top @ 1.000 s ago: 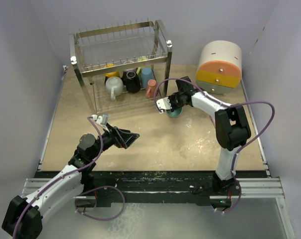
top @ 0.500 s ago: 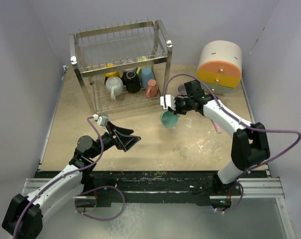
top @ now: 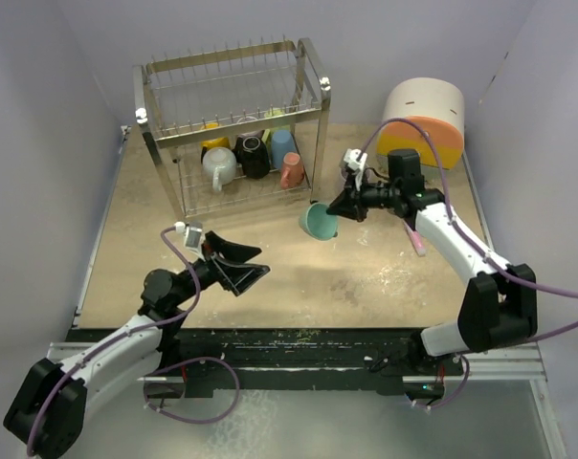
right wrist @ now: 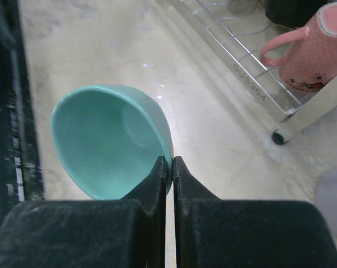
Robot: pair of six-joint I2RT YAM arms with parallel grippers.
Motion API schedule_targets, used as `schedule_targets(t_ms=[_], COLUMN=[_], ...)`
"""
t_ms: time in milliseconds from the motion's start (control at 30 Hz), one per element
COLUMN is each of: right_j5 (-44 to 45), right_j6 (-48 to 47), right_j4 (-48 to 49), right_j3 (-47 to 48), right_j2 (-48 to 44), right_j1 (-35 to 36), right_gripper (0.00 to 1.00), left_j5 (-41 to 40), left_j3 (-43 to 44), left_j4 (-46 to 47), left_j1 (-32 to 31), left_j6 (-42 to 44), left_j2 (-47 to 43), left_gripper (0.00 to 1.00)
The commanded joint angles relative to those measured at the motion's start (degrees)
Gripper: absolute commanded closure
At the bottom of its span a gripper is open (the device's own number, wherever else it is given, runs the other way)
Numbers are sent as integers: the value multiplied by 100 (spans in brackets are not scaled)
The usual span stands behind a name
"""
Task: Load the cups into the dish rack
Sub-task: Turn the cup upside down in the dish rack.
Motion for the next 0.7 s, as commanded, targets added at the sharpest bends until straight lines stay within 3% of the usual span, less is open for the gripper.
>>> schedule_targets(t_ms=[0, 67, 167, 333, 667], right_j5=[-1677, -1930, -2197, -2429, -2484], right_j6=[2436, 3329, 3970, 5439, 6835], right_j4=[2007, 2965, 3521, 5114, 6437], right_j3=[-736, -1150, -1325, -1714, -1935], right_j2=[-514, -612, -611, -631, -825], right_j1=[-299, -436, -644, -764, -768], right_gripper=[100, 100, 100, 100, 100], left_j5=[-89, -367, -843, -1207, -1417], left_j3=[36, 138, 354, 603, 1535], left_j4=[1221, 1325, 1433, 2236, 3428], left_j1=[-261, -615, -1270, -1723, -2288], left_j6=[-173, -9, 465, 687, 1217], left_j2=[431, 768, 1274, 2242, 3965], left_gripper=[1, 1, 1, 4, 10])
